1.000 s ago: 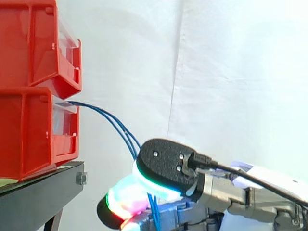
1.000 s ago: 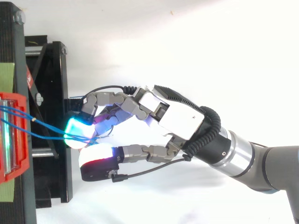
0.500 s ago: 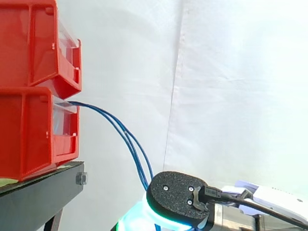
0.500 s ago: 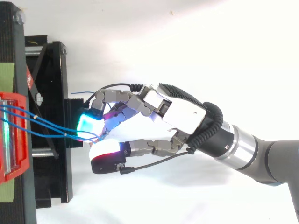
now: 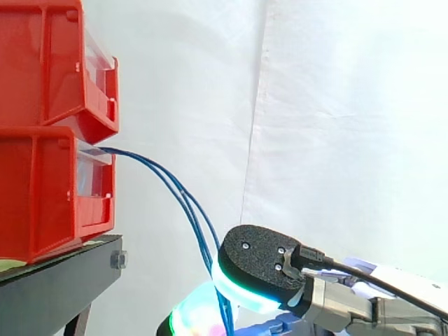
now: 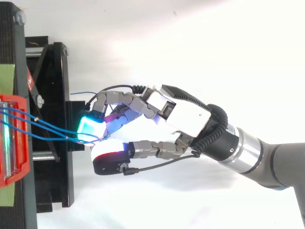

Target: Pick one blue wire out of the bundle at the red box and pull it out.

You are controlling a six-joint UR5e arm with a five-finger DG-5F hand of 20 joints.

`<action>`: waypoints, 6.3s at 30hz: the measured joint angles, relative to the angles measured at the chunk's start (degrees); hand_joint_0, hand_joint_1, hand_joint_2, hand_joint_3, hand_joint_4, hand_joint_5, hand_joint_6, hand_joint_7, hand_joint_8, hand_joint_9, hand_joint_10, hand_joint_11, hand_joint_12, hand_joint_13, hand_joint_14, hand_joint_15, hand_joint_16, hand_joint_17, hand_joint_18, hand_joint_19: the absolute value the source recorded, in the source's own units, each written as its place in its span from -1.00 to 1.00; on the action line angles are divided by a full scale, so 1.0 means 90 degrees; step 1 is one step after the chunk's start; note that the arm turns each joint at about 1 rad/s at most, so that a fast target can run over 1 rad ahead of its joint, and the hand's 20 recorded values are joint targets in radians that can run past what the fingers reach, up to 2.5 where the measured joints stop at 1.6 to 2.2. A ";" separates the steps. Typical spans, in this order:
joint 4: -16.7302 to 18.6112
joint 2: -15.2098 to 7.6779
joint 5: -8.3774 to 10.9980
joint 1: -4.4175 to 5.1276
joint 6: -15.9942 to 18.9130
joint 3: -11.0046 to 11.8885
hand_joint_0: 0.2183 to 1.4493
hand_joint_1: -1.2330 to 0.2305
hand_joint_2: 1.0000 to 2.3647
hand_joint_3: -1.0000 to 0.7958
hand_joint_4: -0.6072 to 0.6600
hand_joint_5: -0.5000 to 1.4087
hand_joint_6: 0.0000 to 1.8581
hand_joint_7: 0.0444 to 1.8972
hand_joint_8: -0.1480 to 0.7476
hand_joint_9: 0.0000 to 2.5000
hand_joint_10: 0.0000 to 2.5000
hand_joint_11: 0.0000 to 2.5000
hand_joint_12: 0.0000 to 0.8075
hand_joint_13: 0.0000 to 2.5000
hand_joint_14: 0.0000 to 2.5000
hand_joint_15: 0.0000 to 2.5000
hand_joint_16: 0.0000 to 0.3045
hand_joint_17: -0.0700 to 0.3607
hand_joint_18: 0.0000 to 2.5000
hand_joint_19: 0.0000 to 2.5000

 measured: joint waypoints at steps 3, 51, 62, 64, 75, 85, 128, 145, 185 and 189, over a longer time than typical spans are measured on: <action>-0.0014 -0.0001 -0.0051 0.0000 0.0012 0.0000 -0.42 -0.18 -0.98 -0.14 0.36 -0.57 -0.46 0.32 0.13 -0.16 -0.98 -0.61 0.14 -0.20 -0.99 -0.64 -0.58 -0.01 -0.35 -0.54; -0.0227 0.0189 -0.0604 -0.0116 0.0700 -0.0009 -0.31 -0.40 -0.97 0.01 0.32 -0.66 -0.10 -0.08 0.11 -0.22 -0.99 -0.54 0.07 -0.21 -0.99 -0.64 -0.61 -0.06 -0.36 -0.54; -0.1447 0.0571 -0.0310 -0.0092 0.0884 -0.0009 -0.33 -0.40 -0.97 -0.02 0.36 -0.67 -0.09 -0.08 0.10 -0.23 -0.98 -0.53 0.08 -0.21 -0.99 -0.64 -0.61 -0.06 -0.35 -0.54; -0.1785 0.0633 -0.0269 -0.0098 0.1060 -0.0009 -0.33 -0.40 -0.97 -0.02 0.36 -0.67 -0.09 -0.08 0.10 -0.23 -0.99 -0.54 0.08 -0.21 -0.99 -0.63 -0.61 -0.06 -0.35 -0.54; -0.2714 0.0851 -0.0232 -0.0117 0.1475 -0.0010 -0.22 -0.46 -0.97 0.00 0.40 -0.69 -0.05 -0.09 0.11 -0.30 -0.99 -0.53 0.08 -0.21 -0.99 -0.63 -0.62 -0.06 -0.34 -0.56; -0.3083 0.1074 -0.0232 -0.0139 0.1521 -0.0010 -0.37 -0.33 -0.98 -0.02 0.45 -0.65 -0.12 0.01 0.16 -0.20 -0.99 -0.58 0.14 -0.18 -0.99 -0.64 -0.58 -0.01 -0.31 -0.56; -0.3613 0.1379 -0.0261 -0.0186 0.1597 -0.0010 -0.36 -0.29 -0.97 -0.09 0.35 -0.65 -0.15 0.05 0.14 -0.16 -0.98 -0.52 0.13 -0.16 -0.99 -0.60 -0.61 -0.06 -0.33 -0.52; -0.3612 0.1383 -0.0261 -0.0186 0.1604 -0.0010 -0.13 -0.35 -0.97 0.00 0.43 -0.68 -0.12 -0.09 0.13 -0.21 -0.99 -0.51 0.11 -0.17 -0.99 -0.60 -0.62 -0.07 -0.33 -0.52; -0.3604 0.1389 -0.0271 -0.0211 0.1602 -0.0010 -0.37 -0.04 -0.98 -0.19 0.34 -0.62 -0.22 0.13 0.14 -0.14 -0.98 -0.54 0.14 -0.15 -0.99 -0.59 -0.61 -0.05 -0.32 -0.51; -0.3608 0.1388 -0.0271 -0.0210 0.1601 -0.0010 -0.37 -0.12 -0.97 -0.12 0.38 -0.63 -0.19 0.08 0.16 -0.15 -0.99 -0.52 0.17 -0.14 -0.99 -0.59 -0.60 -0.04 -0.31 -0.52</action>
